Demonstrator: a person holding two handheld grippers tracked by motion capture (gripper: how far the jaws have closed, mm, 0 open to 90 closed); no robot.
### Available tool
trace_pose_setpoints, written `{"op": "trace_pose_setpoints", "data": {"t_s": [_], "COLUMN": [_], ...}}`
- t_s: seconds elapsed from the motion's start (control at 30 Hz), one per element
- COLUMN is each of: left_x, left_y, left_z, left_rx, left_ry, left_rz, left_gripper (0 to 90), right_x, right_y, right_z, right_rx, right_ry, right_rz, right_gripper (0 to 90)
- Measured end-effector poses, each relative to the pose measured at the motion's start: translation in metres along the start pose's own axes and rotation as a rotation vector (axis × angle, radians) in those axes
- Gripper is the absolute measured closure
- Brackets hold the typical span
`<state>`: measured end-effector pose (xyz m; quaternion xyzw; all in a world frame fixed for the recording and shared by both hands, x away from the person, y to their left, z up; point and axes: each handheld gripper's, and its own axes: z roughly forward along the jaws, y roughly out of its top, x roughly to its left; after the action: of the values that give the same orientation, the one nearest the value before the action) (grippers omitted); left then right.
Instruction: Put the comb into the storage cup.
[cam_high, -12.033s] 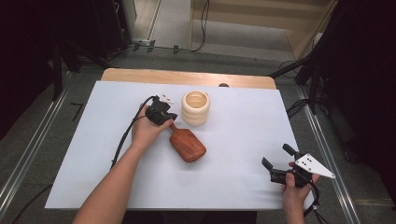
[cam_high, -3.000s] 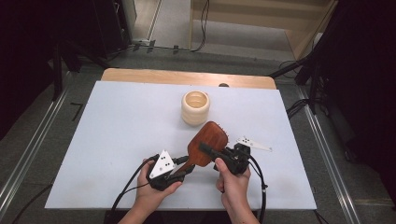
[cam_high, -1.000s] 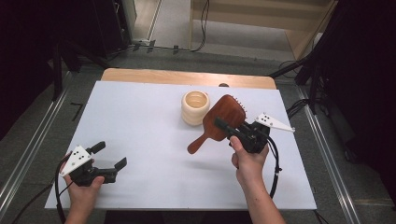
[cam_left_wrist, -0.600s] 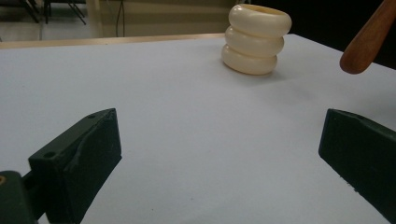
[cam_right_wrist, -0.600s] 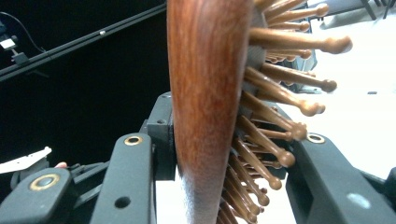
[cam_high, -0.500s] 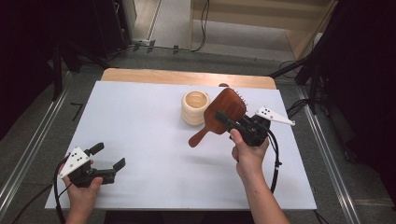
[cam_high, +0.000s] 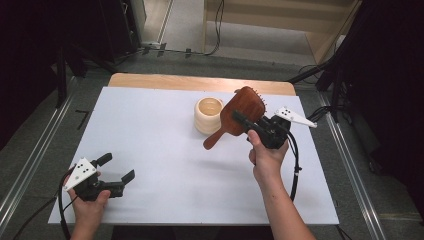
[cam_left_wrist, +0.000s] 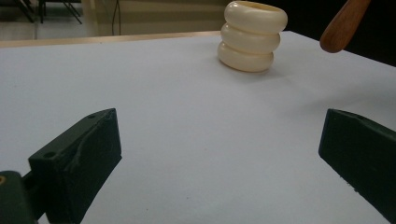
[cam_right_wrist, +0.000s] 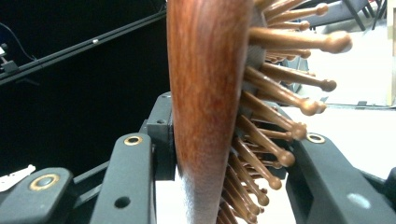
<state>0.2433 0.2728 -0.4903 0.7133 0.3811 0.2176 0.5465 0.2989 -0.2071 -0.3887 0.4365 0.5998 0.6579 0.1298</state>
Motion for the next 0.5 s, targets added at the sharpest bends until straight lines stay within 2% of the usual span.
{"op": "trace_pose_setpoints", "data": {"t_s": [0.27, 0.5], "left_x": [0.000, 0.000], "left_y": [0.000, 0.000], "left_z": [0.000, 0.000], "left_rx": [0.000, 0.005], "left_ry": [0.000, -0.002], "left_rz": [-0.001, -0.001], "left_gripper": [0.0, 0.0], "right_x": [-0.005, -0.012], "right_y": [0.009, 0.016], "right_z": [0.005, 0.010], "right_rx": [-0.010, -0.019], "right_ry": [-0.003, -0.015], "right_rz": [-0.013, -0.003], "right_gripper": [55.7, 55.7]}}
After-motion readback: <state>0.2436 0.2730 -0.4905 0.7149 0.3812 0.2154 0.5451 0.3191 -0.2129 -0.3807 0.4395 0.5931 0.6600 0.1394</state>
